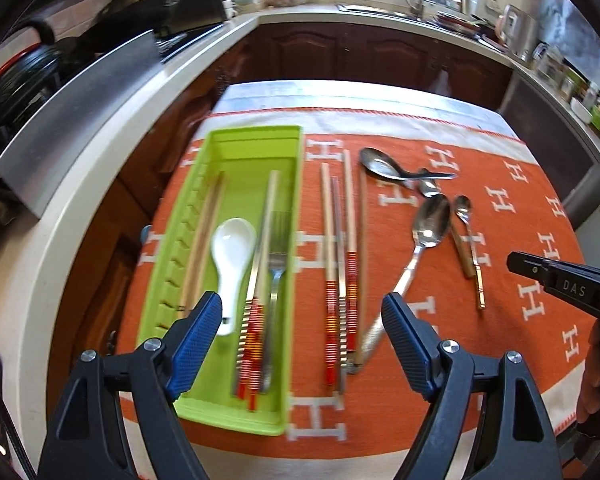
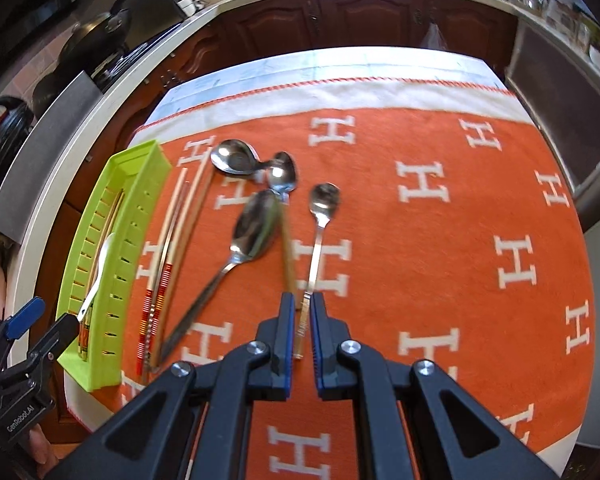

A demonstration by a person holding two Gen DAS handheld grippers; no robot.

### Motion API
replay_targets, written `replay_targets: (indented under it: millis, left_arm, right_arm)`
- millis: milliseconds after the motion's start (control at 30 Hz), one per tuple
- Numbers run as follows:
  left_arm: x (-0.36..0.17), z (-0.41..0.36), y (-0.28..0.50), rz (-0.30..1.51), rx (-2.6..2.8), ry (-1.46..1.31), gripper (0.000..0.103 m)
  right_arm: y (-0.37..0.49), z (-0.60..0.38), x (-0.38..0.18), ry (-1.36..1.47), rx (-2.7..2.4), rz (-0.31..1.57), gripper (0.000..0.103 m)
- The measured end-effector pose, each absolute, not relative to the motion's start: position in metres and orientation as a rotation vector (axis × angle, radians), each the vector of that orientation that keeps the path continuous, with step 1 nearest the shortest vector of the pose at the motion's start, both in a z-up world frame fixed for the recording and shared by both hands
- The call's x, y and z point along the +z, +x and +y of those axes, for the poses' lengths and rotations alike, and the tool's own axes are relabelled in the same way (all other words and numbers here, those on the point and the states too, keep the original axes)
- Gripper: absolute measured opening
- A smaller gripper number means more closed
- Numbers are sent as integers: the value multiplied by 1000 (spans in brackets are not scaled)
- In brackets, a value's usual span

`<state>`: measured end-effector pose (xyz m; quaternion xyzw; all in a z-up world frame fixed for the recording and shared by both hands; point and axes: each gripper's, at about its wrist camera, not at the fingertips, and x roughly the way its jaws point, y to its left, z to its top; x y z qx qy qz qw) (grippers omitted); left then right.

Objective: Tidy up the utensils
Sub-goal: 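Move both grippers back over the utensil pile, then grasp the large steel spoon with the left gripper while the right gripper grasps a steel teaspoon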

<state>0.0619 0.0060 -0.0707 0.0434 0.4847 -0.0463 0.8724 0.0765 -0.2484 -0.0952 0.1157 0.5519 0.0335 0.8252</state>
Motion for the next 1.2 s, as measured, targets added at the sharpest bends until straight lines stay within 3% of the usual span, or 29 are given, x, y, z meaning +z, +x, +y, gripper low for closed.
replay_targets:
  millis: [467, 1033, 1200]
  left_arm:
    - [-68, -50, 75, 1033, -193, 157, 80]
    - [-107, -36, 103, 1162, -282, 2, 80]
    - [-114, -39, 112, 1180, -302, 2, 80]
  right_arm:
    - [70, -282, -96, 296, 83, 1154, 8]
    - [76, -277, -96, 283, 106, 1157, 8]
    - [78, -282, -99, 295, 112, 1157, 14]
